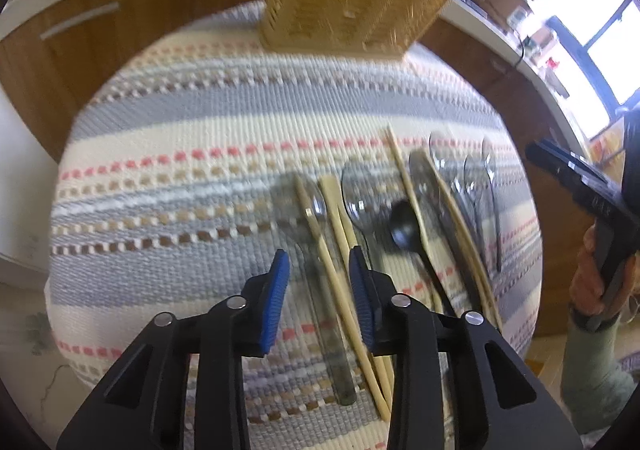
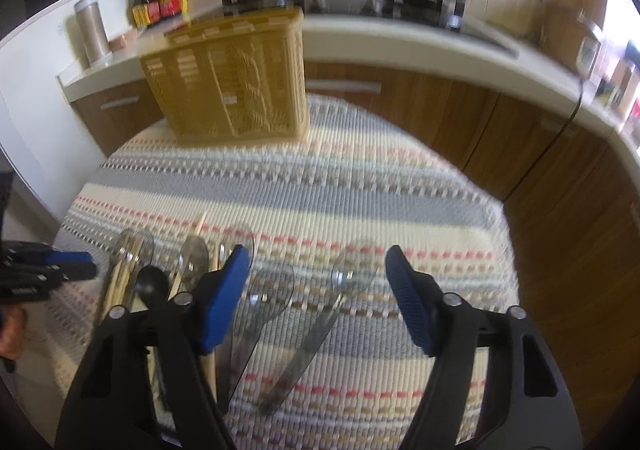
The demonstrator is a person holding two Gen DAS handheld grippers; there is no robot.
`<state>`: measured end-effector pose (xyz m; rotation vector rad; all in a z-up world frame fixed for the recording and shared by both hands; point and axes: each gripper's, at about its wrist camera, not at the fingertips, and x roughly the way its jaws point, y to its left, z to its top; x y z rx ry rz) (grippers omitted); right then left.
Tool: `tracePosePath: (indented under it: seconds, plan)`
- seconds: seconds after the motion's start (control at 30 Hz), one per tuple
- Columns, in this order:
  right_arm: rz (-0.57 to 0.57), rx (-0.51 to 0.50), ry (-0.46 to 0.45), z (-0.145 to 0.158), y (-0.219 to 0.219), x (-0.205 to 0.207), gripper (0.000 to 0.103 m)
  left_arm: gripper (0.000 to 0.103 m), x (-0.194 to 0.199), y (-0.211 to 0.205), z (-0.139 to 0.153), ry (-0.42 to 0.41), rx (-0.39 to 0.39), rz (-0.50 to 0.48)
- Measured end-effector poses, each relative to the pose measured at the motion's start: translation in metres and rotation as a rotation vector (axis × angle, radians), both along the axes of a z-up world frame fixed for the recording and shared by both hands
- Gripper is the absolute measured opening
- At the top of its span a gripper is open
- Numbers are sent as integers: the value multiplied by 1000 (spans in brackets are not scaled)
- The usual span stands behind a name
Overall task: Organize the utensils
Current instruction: 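Lower the right tool onto a clear plastic spoon and close on its handle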
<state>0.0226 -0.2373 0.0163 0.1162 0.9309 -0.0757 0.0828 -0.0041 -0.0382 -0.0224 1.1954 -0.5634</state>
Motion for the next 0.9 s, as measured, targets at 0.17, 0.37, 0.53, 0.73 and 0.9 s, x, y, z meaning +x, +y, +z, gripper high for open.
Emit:
tracePosePath:
  seconds: [0.17,0.37,0.53,0.73,0.9]
  plan:
    - [-14,154,183,-15,-22,14,47,13,8,-16,-17,51,68,-7]
    - [-37,243,348,-38,-33,27,34,9,23,-29,-19,70,84,-11]
    - [-76,250,435,-57,-35,41,22,8,37,-39,-14,114,79,-13]
    - [-83,207,488,-63,-22,44,13,8,49,-33,-17,173,68,-31]
    - [-72,141,488,-62,-12,42,11,6,57,-37,-16,178,80,-31]
